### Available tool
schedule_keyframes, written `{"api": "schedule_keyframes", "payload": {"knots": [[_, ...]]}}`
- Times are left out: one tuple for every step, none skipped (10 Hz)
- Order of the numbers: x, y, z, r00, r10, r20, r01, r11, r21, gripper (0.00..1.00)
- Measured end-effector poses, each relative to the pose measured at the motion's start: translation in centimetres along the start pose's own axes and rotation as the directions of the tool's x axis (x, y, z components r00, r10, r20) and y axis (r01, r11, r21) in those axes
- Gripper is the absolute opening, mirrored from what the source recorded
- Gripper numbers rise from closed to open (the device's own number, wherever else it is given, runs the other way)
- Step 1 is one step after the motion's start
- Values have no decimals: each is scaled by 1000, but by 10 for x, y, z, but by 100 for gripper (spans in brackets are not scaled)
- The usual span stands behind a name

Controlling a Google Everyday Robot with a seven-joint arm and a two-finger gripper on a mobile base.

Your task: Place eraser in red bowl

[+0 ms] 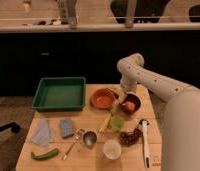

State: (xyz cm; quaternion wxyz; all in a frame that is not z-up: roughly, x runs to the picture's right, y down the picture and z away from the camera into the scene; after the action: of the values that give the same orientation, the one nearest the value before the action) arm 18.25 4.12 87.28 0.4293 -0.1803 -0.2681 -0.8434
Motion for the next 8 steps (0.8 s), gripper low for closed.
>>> {"api": "schedule_keyframes", "payload": {"knots": [[11,0,-1,1000,-22,-8,22,1000,-8,73],[19,1,-1,999,-37,-11,37,999,-17,73],[27,3,-1,998,-56,-12,56,998,-21,73],[34,7,1,996,-85,-5,85,996,-21,73],[43,11,1,994,-109,-5,109,994,-12,73],[52,16,2,992,-129,-4,129,992,-6,73],[64,23,3,989,-151,-6,151,989,3,73],[72,28,3,986,-167,-9,167,986,12,73]]}}
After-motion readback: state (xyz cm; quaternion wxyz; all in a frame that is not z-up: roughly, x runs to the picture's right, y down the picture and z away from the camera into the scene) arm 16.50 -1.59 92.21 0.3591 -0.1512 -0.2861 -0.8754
